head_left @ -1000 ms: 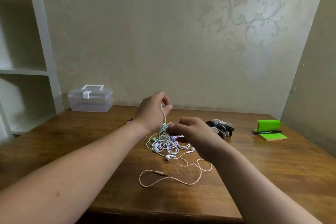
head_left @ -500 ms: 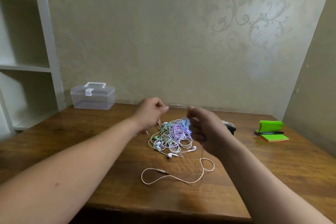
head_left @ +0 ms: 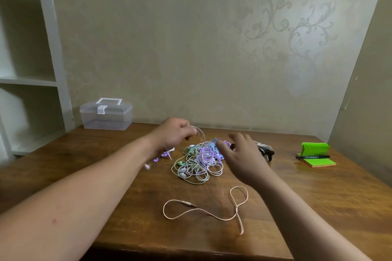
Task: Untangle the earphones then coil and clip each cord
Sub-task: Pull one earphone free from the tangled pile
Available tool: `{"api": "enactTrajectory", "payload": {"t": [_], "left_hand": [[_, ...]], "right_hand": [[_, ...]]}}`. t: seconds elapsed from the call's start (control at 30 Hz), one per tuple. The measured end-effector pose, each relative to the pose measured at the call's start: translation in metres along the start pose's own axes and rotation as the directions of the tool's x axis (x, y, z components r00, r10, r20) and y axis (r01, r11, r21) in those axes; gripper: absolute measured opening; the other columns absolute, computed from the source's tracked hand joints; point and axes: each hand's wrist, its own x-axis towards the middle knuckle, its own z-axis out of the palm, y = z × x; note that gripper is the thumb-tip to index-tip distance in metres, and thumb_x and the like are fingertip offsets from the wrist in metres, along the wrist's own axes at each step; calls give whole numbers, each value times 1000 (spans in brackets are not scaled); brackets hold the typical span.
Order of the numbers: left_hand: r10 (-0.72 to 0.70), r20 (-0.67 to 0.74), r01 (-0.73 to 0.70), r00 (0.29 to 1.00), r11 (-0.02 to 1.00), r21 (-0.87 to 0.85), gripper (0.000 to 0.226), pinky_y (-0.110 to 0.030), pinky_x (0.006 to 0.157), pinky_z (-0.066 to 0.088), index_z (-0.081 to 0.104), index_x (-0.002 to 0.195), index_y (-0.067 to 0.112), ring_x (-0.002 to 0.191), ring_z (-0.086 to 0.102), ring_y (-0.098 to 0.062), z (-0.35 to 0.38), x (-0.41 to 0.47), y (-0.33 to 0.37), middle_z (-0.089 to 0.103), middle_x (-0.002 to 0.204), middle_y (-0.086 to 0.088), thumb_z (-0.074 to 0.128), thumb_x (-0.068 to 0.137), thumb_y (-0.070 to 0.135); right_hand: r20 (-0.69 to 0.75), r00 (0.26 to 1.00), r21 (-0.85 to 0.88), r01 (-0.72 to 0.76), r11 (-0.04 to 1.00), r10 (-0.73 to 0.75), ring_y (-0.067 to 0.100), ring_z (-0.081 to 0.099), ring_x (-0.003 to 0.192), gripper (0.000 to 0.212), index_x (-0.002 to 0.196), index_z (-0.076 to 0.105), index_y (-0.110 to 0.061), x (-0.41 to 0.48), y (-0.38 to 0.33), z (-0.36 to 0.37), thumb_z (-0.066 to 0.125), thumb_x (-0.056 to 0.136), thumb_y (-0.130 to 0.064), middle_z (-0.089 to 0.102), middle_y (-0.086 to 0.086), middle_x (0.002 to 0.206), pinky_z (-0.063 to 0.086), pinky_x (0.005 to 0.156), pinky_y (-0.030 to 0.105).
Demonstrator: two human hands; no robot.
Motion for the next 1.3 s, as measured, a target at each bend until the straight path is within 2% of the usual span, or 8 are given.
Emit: {"api": "enactTrajectory", "payload": {"t": [0.1,0.2,0.33,0.63,0.8,0.97,1.07,1.3], "left_hand": [[79,129,-97,988,986,134,27,-28,53,31,55,66,17,58,39,-9,15,1,9,49,59,5,65,90,9],[131,184,-174,974,955,239,22,-25,55,37,56,70,16,60,47,-6,27,1,11,59,64,7,63,87,4],[54,251,-104,966,976,190,18,-24,54,35,65,80,12,56,44,-5,19,2,-7,54,61,10,76,92,19],[10,301,-64,953,984,169,20,-18,68,46,75,85,19,69,59,0,28,11,-39,72,75,12,69,100,31],[78,320,-141,944,974,179,24,-32,73,51,74,85,20,73,62,-3,32,20,-33,75,80,10,59,94,3],[67,324,-173,944,935,311,23,-32,62,39,73,85,19,60,47,-9,20,27,-29,59,64,5,72,96,39],[73,417,-202,906,941,273,14,-34,71,48,77,91,23,68,59,-8,19,24,-16,74,79,2,72,97,35],[212,271,-240,939,968,75,36,-26,68,46,70,76,29,67,60,-4,23,26,-19,69,72,12,60,97,1]], "right_hand": [[103,988,315,76,946,-114,16,55,130,70,155,41,-20,2,-33,3,54,99,-62,57,-3,142,44,110,39],[362,931,568,-184,802,-42,17,63,66,62,116,59,-11,16,-38,18,53,96,-70,65,4,90,54,65,36],[312,950,514,-186,838,19,10,30,43,49,90,72,-4,25,-1,19,59,103,-50,41,-2,56,23,45,25],[209,970,221,77,972,-124,14,64,100,43,121,67,-19,33,7,30,45,107,-54,70,-3,109,49,87,36],[480,870,445,-132,886,-111,19,64,63,51,107,66,-13,40,-1,42,43,105,-59,70,6,84,53,59,31],[50,982,-25,184,983,-183,25,60,85,60,88,67,-17,60,18,34,33,107,-62,67,1,84,48,76,43],[-106,956,67,281,957,-273,24,63,95,58,100,71,-15,59,9,29,34,108,-59,71,1,93,50,84,45],[386,900,569,-60,820,-202,9,43,52,52,98,68,-17,44,7,31,46,100,-64,56,-5,61,34,51,29]]}}
